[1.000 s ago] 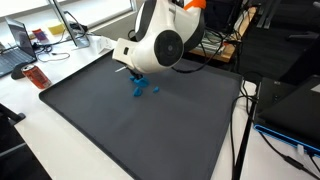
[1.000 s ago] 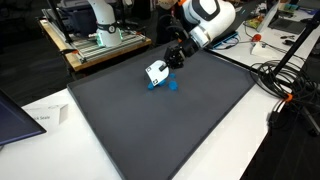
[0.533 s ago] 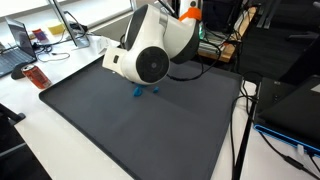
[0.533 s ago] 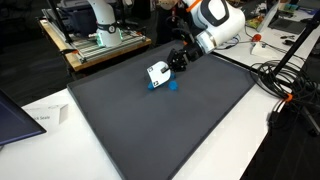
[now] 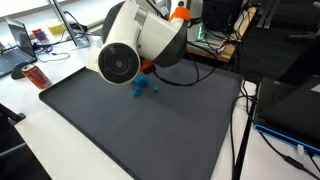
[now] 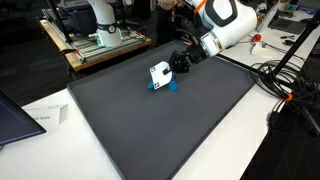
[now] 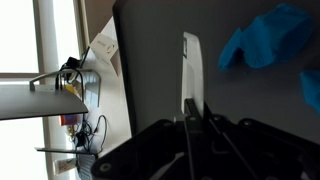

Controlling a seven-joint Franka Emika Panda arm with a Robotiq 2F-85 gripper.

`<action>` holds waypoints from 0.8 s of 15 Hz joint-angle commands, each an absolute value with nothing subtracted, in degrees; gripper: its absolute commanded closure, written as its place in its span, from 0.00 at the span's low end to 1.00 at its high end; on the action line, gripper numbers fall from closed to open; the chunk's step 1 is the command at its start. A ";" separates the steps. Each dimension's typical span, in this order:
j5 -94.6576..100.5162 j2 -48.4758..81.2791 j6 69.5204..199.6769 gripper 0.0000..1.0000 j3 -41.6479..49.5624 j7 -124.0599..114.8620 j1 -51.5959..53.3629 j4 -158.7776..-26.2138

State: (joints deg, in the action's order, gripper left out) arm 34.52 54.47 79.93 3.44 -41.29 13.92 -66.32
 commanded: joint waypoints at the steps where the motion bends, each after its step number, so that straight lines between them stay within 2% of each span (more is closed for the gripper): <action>1: 31.21 56.54 77.31 0.99 4.71 -37.44 13.54 -60.20; 12: 14.26 51.64 87.01 0.99 3.45 -27.78 5.76 -62.80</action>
State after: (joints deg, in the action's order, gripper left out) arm 19.73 53.97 83.96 4.44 -31.73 8.96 -60.58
